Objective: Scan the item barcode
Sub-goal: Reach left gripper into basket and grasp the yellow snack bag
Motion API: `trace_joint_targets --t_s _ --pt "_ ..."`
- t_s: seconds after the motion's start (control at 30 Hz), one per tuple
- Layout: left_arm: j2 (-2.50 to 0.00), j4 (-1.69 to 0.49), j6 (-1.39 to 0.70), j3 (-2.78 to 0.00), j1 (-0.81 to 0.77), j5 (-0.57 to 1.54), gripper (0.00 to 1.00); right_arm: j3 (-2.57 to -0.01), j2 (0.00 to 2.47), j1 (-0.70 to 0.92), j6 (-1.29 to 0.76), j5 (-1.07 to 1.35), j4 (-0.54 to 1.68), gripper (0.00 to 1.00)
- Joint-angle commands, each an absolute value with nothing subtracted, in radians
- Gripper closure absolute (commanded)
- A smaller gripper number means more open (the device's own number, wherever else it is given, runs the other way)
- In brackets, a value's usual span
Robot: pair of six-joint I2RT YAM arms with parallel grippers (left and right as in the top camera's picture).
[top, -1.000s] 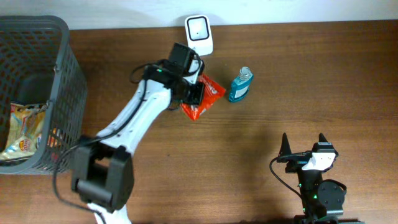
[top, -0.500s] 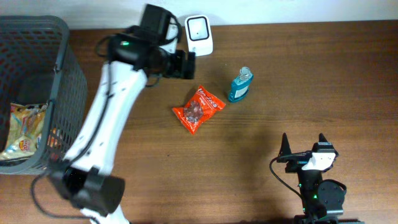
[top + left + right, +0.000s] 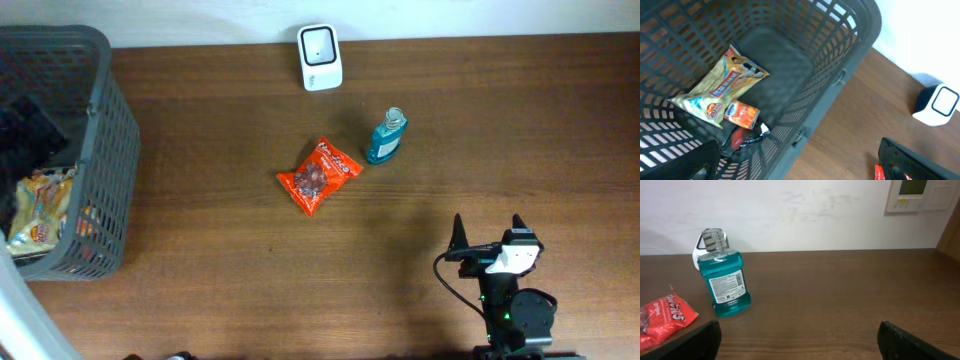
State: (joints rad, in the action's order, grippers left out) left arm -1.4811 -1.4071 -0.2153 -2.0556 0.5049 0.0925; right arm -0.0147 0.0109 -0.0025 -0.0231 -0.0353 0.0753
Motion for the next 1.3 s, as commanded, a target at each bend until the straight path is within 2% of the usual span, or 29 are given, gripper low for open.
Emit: trace_joint_targets --t_s 0.0,0.23,0.27,0.33,0.4,0.43,0.6,0.63,0.73,0.93,1.07,1.13,1.17,1.2,1.27 --pt "-1.496 -1.409 -0.232 -2.062 0.512 0.097 0.01 -0.006 0.004 -0.007 -0.027 -0.034 0.079 0.02" --pt "-1.583 -1.376 -0.232 -2.062 0.514 0.070 0.01 -0.006 0.004 -0.007 -0.027 -0.034 0.078 0.02" --pt "-1.602 -1.365 -0.233 -2.062 0.514 0.035 0.01 -0.006 0.004 -0.007 -0.027 -0.034 0.078 0.02" --pt "-1.674 -1.360 -0.388 -2.062 0.516 -0.181 0.01 -0.006 0.004 -0.007 -0.027 -0.034 0.078 0.02" --pt "-1.756 -1.309 -0.402 -2.062 0.516 -0.310 0.01 -0.006 0.004 -0.007 -0.027 -0.034 0.078 0.02" --pt "-1.804 -1.277 -0.342 -2.062 0.521 -0.337 0.01 -0.006 0.004 -0.007 -0.027 -0.034 0.078 0.02" --pt "-1.992 -1.277 -0.120 -2.062 0.580 -0.336 0.01 -0.006 0.004 -0.007 -0.027 -0.034 0.078 0.02" --pt "-2.033 -1.285 -0.023 -2.062 0.595 -0.336 0.03 -0.006 0.004 -0.007 -0.027 -0.034 0.078 0.02" --pt "-2.099 -1.296 0.101 -2.062 0.614 -0.237 0.15 -0.006 0.004 -0.007 -0.027 -0.034 0.078 0.02" --pt "-2.218 -1.320 0.107 -2.034 0.625 -0.231 0.08 -0.006 0.004 -0.007 -0.027 -0.034 0.078 0.02" --pt "-2.218 -1.255 0.107 -1.918 0.636 -0.233 0.08 -0.006 0.004 -0.007 -0.027 -0.034 0.078 0.02" --pt "-2.218 -1.217 0.107 -1.875 0.646 -0.233 0.16 -0.006 0.004 -0.007 -0.027 -0.034 0.078 0.02" --pt "-2.218 -1.204 0.107 -1.866 0.649 -0.232 0.33 -0.006 0.004 -0.007 -0.027 -0.034 0.078 0.02" --pt "-2.218 -1.196 0.107 -1.866 0.652 -0.232 0.53 -0.006 0.004 -0.007 -0.027 -0.034 0.078 0.02" --pt "-2.218 -1.183 0.107 -1.866 0.652 -0.286 0.81 -0.006 0.004 -0.007 -0.027 -0.034 0.078 0.01"
